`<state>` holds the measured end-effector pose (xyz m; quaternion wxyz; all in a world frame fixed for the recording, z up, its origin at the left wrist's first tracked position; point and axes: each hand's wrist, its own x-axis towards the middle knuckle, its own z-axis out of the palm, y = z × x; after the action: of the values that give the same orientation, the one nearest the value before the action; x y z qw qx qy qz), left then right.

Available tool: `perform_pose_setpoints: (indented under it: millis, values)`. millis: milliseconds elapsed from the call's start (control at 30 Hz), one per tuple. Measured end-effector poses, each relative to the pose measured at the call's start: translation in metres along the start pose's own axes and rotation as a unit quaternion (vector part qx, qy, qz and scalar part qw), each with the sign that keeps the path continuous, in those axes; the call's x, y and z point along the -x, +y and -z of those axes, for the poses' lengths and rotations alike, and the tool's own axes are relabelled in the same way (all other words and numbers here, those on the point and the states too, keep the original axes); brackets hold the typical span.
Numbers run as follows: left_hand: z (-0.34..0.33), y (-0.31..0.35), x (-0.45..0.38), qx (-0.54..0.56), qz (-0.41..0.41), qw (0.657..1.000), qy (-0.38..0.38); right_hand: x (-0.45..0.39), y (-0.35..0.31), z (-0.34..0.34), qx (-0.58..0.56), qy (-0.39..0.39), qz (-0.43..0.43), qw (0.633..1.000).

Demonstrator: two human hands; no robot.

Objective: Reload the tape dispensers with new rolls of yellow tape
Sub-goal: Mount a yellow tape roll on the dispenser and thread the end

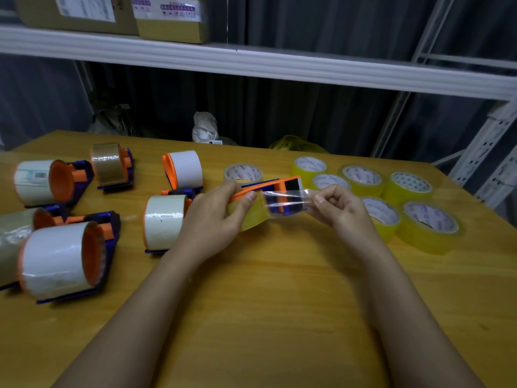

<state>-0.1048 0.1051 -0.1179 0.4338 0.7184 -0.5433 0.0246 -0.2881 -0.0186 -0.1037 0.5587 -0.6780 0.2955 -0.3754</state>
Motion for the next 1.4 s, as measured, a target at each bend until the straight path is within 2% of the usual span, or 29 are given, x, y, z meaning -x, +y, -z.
perform_pose_setpoints:
  millis: [133,300,400,800,1400]
  values:
    - [0.0,0.0,-0.001,0.023,0.016,1.0,0.006,-0.001,0.001,0.001,-0.009,0.007,-0.007,1.0]
    - [0.0,0.004,0.0,0.065,0.04,0.997,0.025,-0.002,0.001,0.0,-0.109,0.023,-0.026,0.993]
    - [-0.001,0.005,0.001,0.06,0.035,0.997,0.026,-0.002,-0.001,0.0,-0.132,0.034,-0.037,0.99]
    - [-0.004,0.004,0.003,0.065,0.011,0.998,0.022,-0.001,-0.005,0.002,-0.082,0.069,-0.047,0.993]
    - [-0.006,0.008,0.004,0.056,0.024,0.997,0.038,0.0,-0.009,-0.002,-0.124,0.075,-0.044,0.988]
